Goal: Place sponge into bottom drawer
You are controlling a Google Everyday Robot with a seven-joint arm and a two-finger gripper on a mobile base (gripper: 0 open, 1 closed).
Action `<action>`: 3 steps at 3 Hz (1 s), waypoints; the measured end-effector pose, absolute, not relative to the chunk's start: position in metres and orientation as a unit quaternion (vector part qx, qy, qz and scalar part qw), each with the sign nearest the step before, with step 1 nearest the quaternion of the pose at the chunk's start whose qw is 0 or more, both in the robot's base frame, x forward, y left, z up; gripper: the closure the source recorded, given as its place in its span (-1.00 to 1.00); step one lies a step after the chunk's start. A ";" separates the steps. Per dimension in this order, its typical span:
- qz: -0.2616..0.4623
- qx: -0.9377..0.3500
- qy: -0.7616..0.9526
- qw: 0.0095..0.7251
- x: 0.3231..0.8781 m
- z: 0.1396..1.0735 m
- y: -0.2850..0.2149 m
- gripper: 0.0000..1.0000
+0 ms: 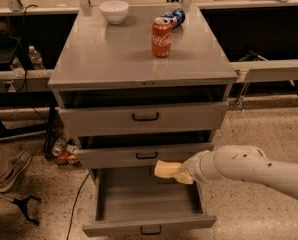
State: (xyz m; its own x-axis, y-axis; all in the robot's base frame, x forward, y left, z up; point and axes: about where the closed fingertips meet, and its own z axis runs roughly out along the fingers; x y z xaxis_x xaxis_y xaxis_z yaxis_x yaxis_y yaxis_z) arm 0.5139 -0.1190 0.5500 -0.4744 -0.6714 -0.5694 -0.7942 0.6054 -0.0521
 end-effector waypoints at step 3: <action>0.157 -0.346 0.891 0.250 0.505 0.387 -0.108 1.00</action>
Offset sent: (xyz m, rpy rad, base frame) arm -0.0016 0.0173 -0.2269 0.1276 0.1517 -0.2183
